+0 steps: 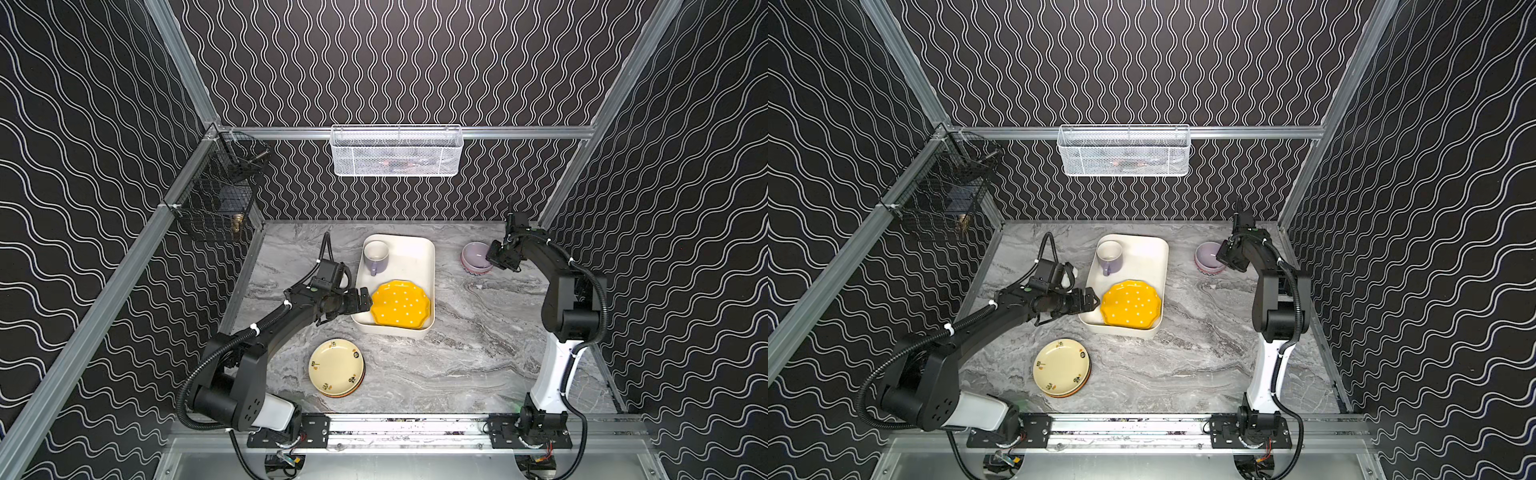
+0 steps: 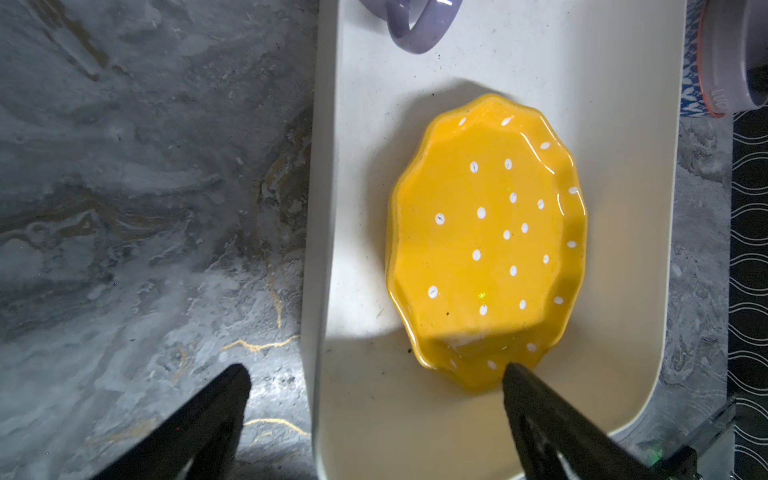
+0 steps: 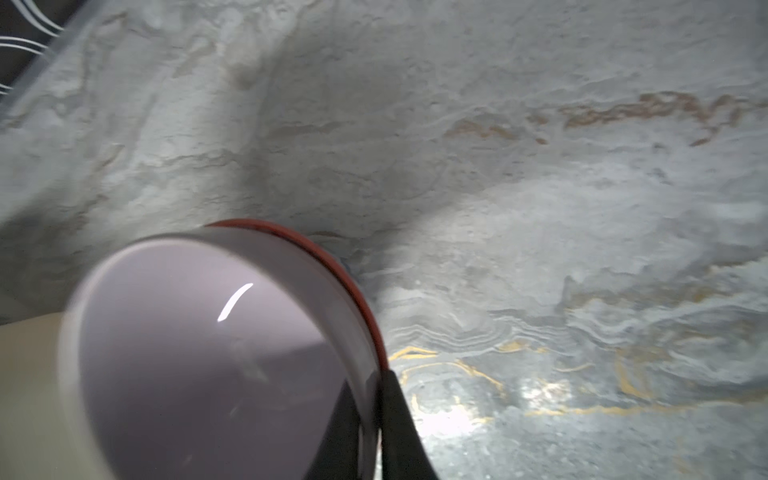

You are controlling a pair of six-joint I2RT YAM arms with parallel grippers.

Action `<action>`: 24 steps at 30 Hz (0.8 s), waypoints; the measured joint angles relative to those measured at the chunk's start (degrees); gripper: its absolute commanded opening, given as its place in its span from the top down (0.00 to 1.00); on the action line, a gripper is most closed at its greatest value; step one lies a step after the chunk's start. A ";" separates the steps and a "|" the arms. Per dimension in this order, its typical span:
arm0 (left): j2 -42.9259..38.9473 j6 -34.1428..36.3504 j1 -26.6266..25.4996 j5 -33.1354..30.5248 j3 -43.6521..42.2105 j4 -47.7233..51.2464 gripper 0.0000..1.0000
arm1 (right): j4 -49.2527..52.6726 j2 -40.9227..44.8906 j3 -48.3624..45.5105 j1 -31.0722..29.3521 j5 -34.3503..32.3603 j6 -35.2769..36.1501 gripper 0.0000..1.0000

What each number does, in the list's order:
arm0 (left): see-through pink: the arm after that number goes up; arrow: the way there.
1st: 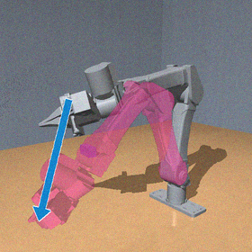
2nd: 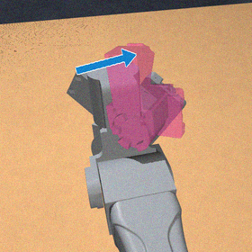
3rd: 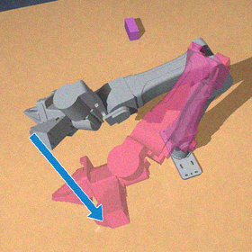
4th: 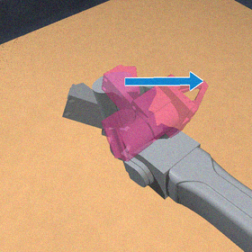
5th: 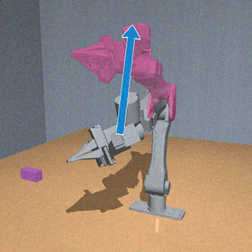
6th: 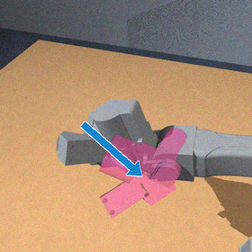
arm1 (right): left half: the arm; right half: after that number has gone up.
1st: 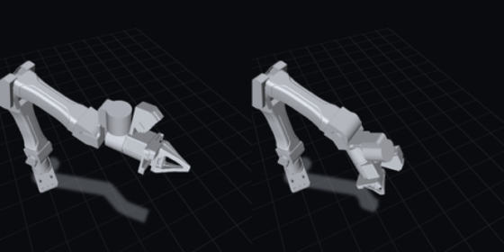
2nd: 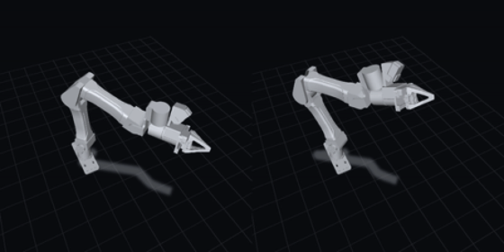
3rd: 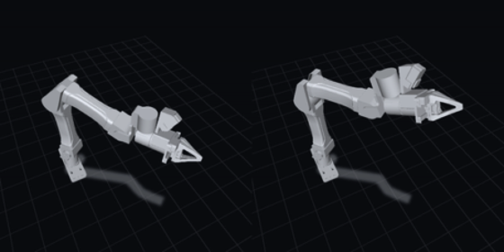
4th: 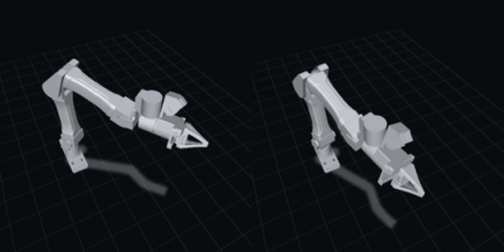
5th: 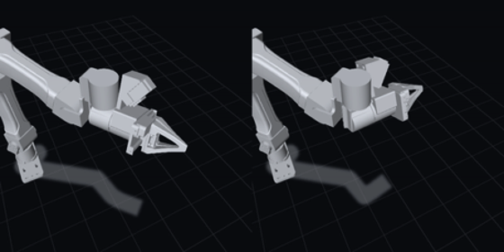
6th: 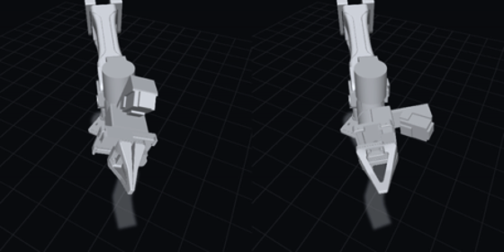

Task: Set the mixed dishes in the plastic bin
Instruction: 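Lower the plate into the bin with left gripper while right reaches the bowl, then grasp the rim of the orange-patterned bowl with the right gripper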

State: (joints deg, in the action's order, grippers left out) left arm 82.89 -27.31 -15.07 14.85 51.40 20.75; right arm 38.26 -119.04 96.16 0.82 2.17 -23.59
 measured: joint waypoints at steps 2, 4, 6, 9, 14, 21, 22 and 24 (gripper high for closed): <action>0.00 0.00 0.00 0.37 0.00 -0.20 0.01 | 0.63 0.00 0.42 0.00 -0.22 0.42 0.96; -0.17 0.00 0.00 0.48 -0.02 -0.15 0.01 | 1.01 0.02 0.61 0.00 -0.24 0.44 0.97; -0.68 0.00 0.00 0.76 -0.02 -0.17 0.01 | 1.42 0.28 0.61 0.00 -0.24 0.44 0.97; -1.18 0.02 0.00 1.07 0.00 -0.15 0.01 | 2.27 1.05 1.03 0.00 -0.48 0.44 0.98; -1.86 0.20 0.00 1.46 -0.02 -0.11 0.01 | 3.10 3.02 2.05 0.04 -0.55 0.46 0.98; -3.67 0.55 0.00 1.49 -0.26 0.26 0.01 | 4.85 5.18 3.43 -2.56 -1.81 0.28 0.99; -3.87 0.74 0.00 1.46 -0.42 0.31 0.02 | 5.18 5.35 3.87 -3.54 -1.99 0.26 0.99; -4.24 1.38 0.00 1.49 -0.57 0.76 0.01 | 5.73 5.64 5.01 -6.08 -2.10 0.26 0.99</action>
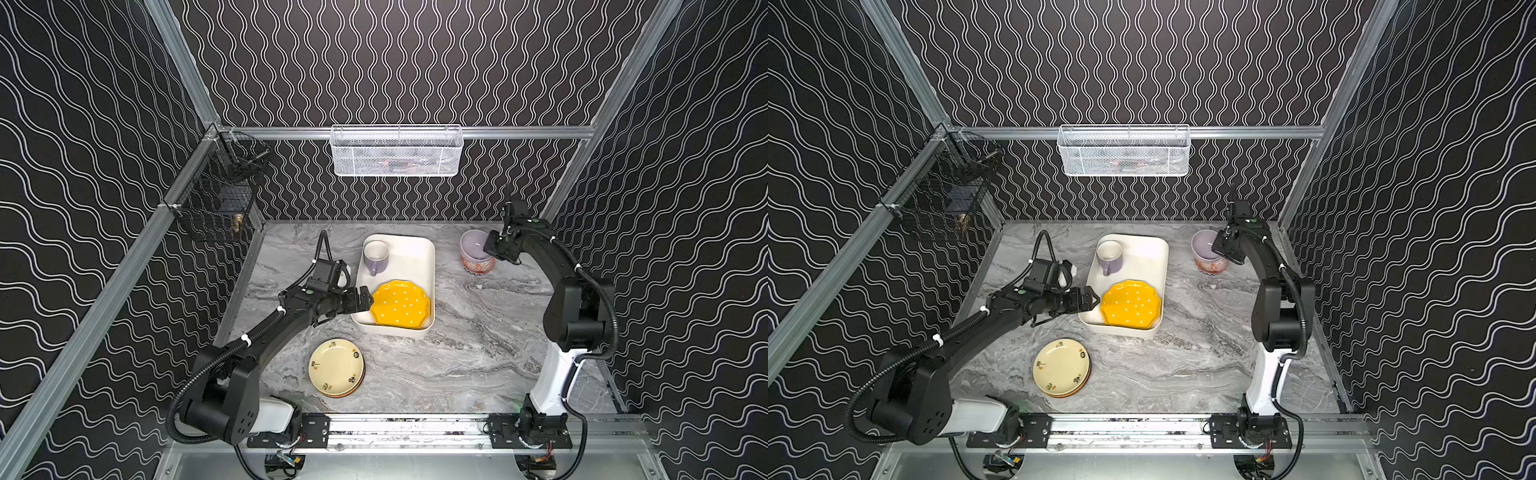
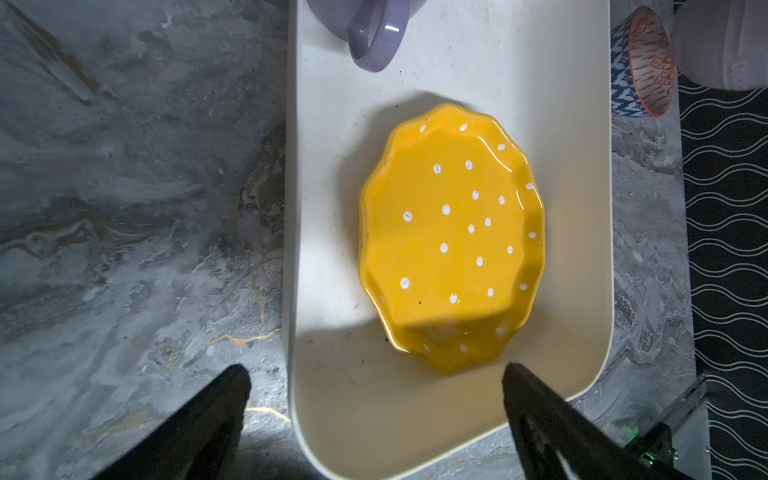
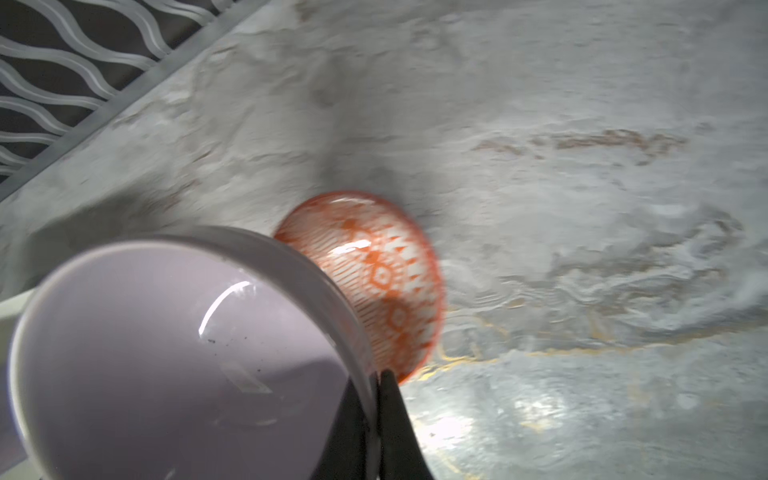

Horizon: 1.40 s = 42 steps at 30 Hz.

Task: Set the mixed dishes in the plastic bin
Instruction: 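Grasp the rim of the orange-patterned bowl with the right gripper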

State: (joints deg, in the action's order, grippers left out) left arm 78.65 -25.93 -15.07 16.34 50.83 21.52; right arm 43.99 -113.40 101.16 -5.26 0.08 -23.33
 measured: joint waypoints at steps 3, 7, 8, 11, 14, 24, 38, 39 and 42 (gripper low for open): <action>-0.72 0.39 0.00 0.00 -0.55 0.63 0.01 | 1.09 0.00 2.21 -3.93 -0.74 -0.26 0.99; -2.14 0.72 0.00 0.11 -1.09 1.66 0.01 | 2.60 -1.53 7.23 -9.60 -1.27 -0.92 0.98; -2.54 0.81 -0.02 0.15 -1.22 1.77 0.01 | 2.62 -2.47 8.70 -10.95 -1.31 -1.18 0.98; -3.52 1.44 -0.02 0.13 -1.36 2.38 0.01 | 3.48 -5.90 12.96 -14.45 -1.51 -1.33 0.98; -4.52 2.03 -0.02 0.13 -1.46 2.69 0.01 | 4.66 -9.77 16.74 -16.57 -1.88 -1.51 0.98; -5.60 3.39 -0.02 0.46 -2.60 3.65 0.01 | 5.81 -17.03 19.91 -18.43 -2.91 -2.38 0.98; -4.61 3.58 0.02 1.44 -2.67 3.52 0.01 | 6.10 -23.85 23.61 -19.12 -1.81 -2.38 0.87; -4.61 3.58 0.07 1.46 -2.67 3.52 0.01 | 6.12 -24.06 23.69 -19.15 -1.64 -2.38 0.84; -4.50 3.58 0.11 1.49 -2.71 3.50 0.01 | 5.79 -24.09 23.69 -19.39 -0.68 -2.36 0.71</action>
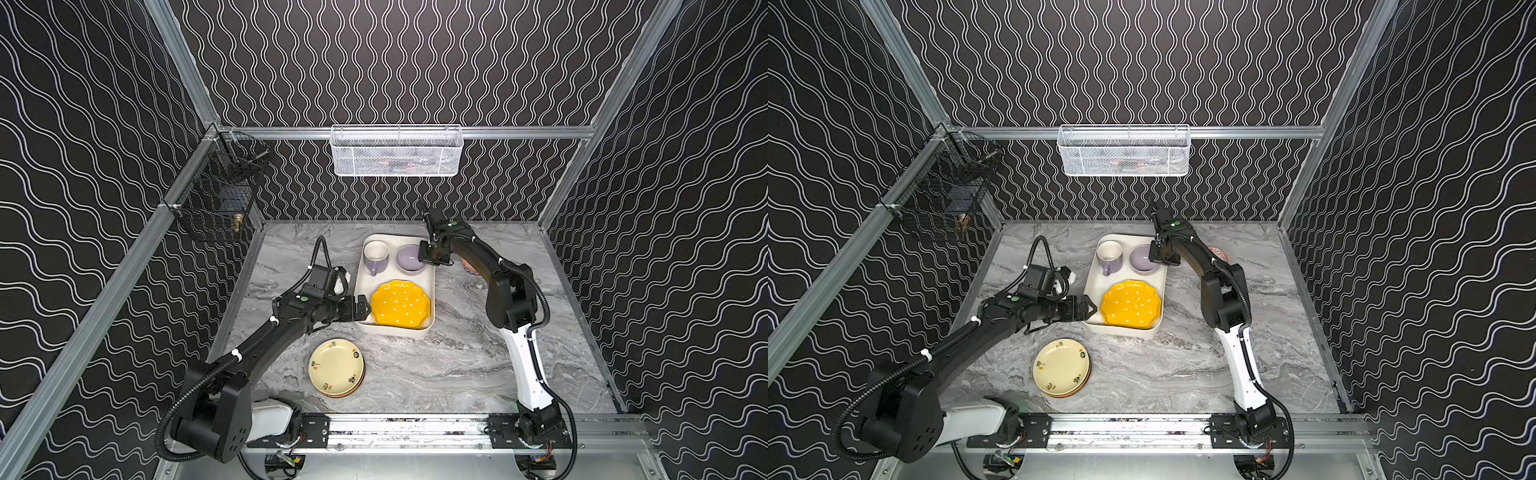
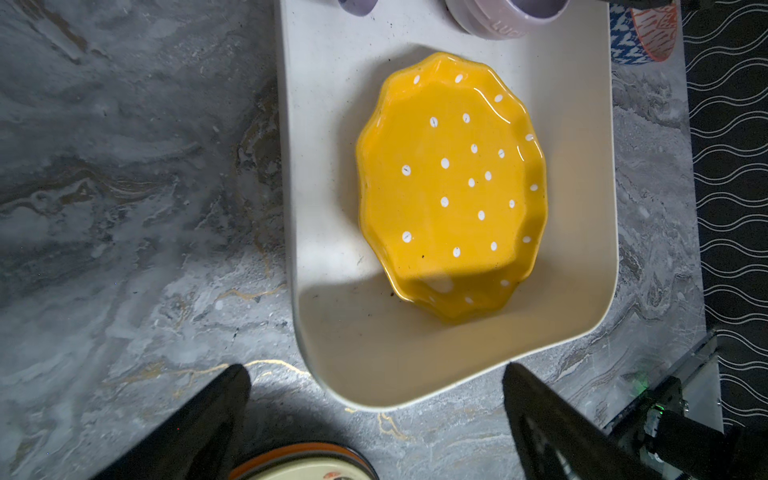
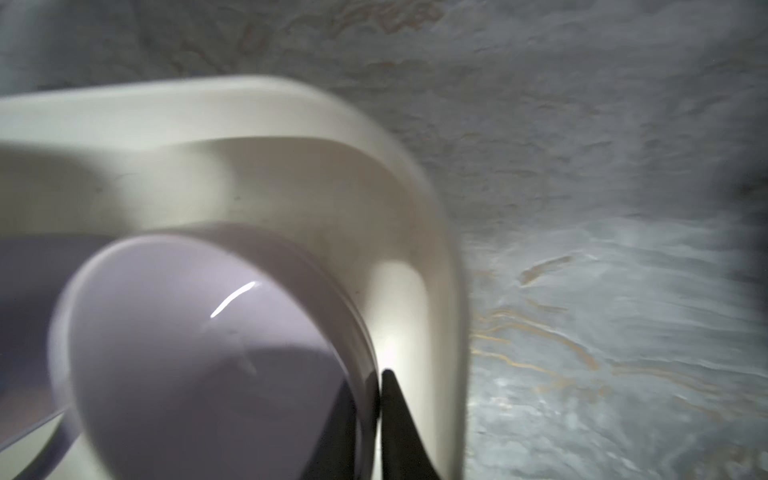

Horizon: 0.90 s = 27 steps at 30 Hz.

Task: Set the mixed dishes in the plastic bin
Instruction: 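Grasp the rim of the orange-patterned bowl with the right gripper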

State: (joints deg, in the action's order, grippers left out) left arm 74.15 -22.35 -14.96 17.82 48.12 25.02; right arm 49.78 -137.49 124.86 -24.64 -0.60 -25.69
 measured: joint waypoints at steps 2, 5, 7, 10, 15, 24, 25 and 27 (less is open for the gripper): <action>0.11 0.00 0.04 0.13 -0.07 0.00 0.01 | -0.79 0.68 -0.79 0.00 0.15 0.02 0.63; 0.13 0.00 0.15 0.15 -0.13 -0.09 0.01 | -1.77 3.04 -3.13 0.00 0.90 0.04 0.58; 0.13 0.00 0.17 0.15 -0.24 -0.11 0.01 | -1.95 5.01 -4.37 0.22 0.87 0.04 0.58; 0.09 0.00 0.17 0.13 -0.46 -0.13 0.01 | -2.16 8.59 -5.79 1.03 0.57 0.04 0.58; 0.57 -0.02 0.22 0.15 -0.48 -0.17 0.01 | -3.87 18.03 -13.49 5.33 -0.42 0.04 0.57; 4.17 0.00 0.22 1.40 -0.42 -0.55 0.01 | -7.67 26.62 -32.46 20.33 -1.07 -0.42 0.57; 4.96 -0.02 0.22 1.79 -0.33 -0.59 0.01 | -8.11 26.77 -33.70 21.16 -0.63 -0.39 0.58; 5.92 -0.02 0.22 2.23 -0.15 -0.68 0.01 | -8.87 26.80 -35.17 22.36 0.07 -0.39 0.58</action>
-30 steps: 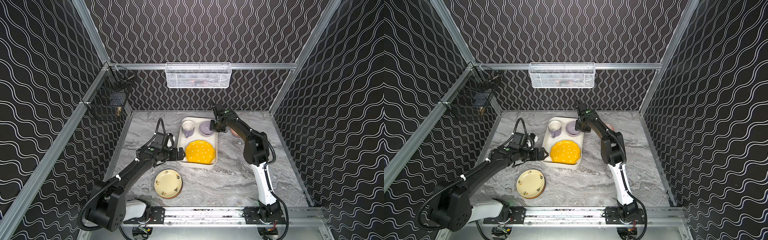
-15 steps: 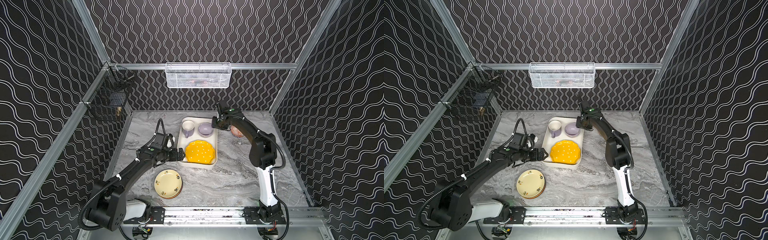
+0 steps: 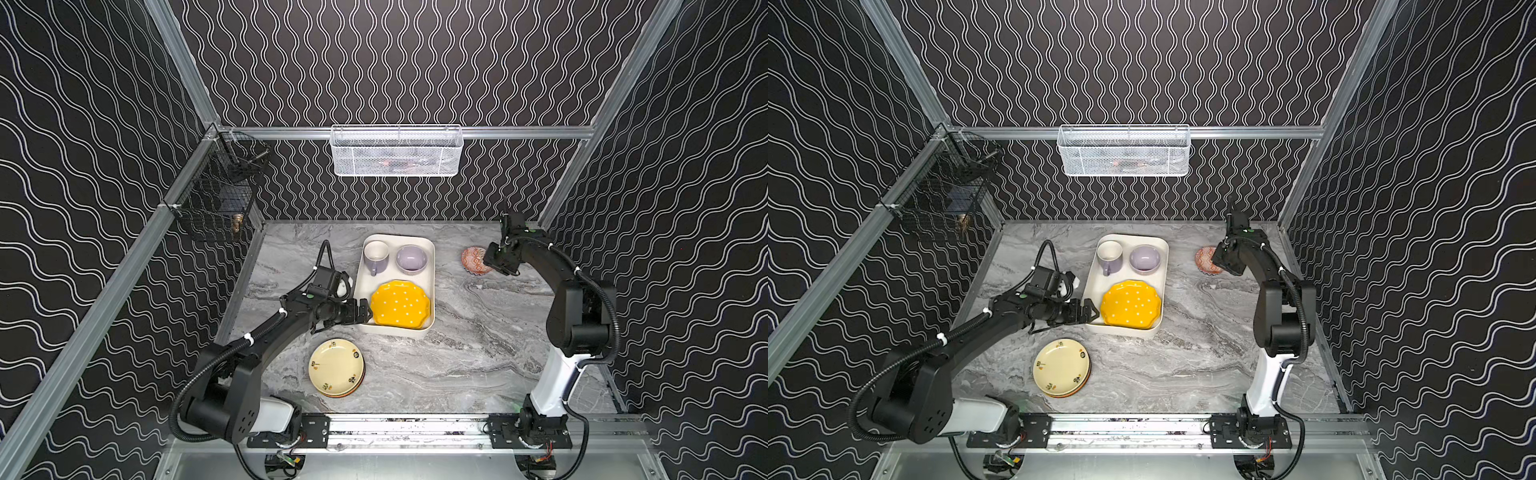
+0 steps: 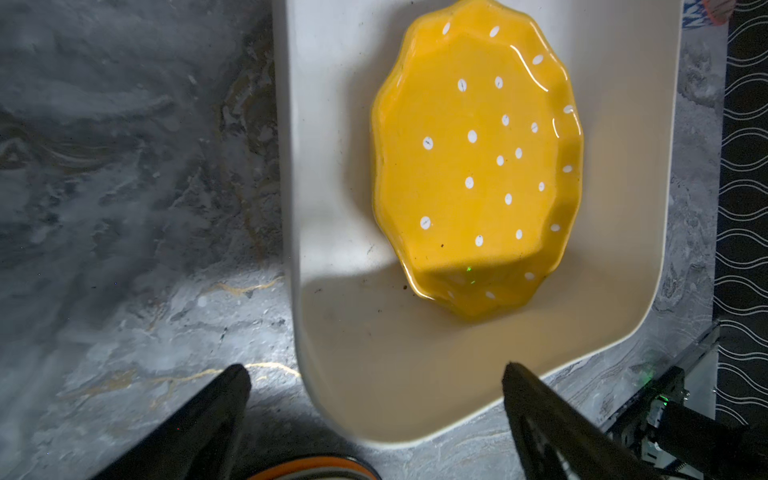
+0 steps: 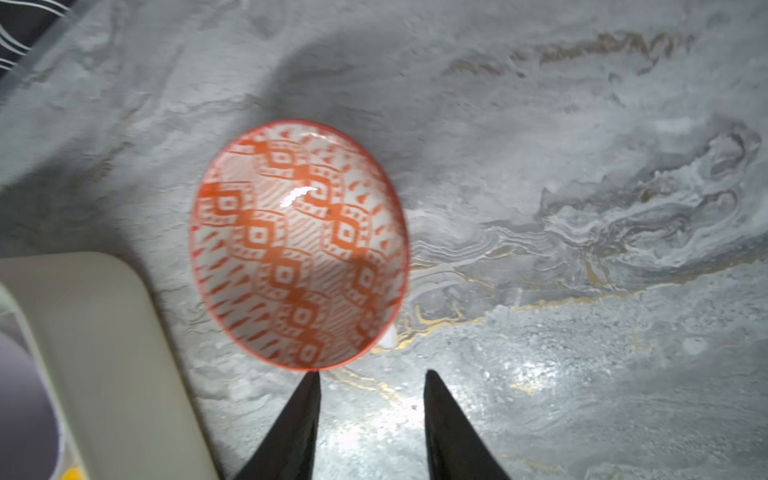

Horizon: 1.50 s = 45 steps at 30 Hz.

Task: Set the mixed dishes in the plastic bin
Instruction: 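Grasp the rim of the orange-patterned bowl with the right gripper, then lift the bowl and carry it over the cream bin with the right gripper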

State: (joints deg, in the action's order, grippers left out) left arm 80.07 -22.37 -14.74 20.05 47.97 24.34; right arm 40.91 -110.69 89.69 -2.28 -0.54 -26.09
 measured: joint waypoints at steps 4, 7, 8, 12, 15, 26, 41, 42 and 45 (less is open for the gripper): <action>1.07 -0.02 -0.15 0.28 0.96 -0.46 0.02 | -1.84 -0.90 -0.57 1.62 1.27 0.02 0.58; 2.19 -0.04 -0.57 0.20 1.86 -0.81 0.02 | -3.08 -2.84 -0.50 2.49 2.47 0.04 0.58; 2.58 -0.04 -0.79 0.17 2.05 -0.83 0.02 | -3.13 -3.58 -0.28 2.73 2.73 0.04 0.58; 4.42 -0.09 -2.23 -0.48 3.21 -0.79 0.02 | -3.91 -6.71 1.25 3.76 3.91 0.11 0.61; 5.44 -0.24 -3.28 -1.68 4.24 -0.48 0.02 | -4.37 -8.52 2.21 4.28 4.66 0.17 0.65; 8.81 -1.53 -8.59 -4.00 7.26 -0.33 0.02 | -5.42 -10.43 3.28 5.07 6.84 0.63 0.86; 1.81 -1.49 -9.27 -6.40 5.03 0.68 0.01 | -2.21 -4.61 4.55 3.54 6.34 1.68 0.95; 1.36 -1.49 -9.27 -6.40 4.74 0.81 0.01 | -1.77 -4.15 4.92 2.82 6.32 1.68 0.95; 0.07 -1.46 -9.27 -6.75 4.04 1.40 0.01 | -0.74 -3.45 6.80 0.22 5.68 1.66 0.95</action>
State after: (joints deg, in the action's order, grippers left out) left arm 80.14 -23.83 -24.01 13.30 52.01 25.74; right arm 40.16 -114.15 96.49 -2.07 5.15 -24.43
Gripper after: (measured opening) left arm 0.986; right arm 0.089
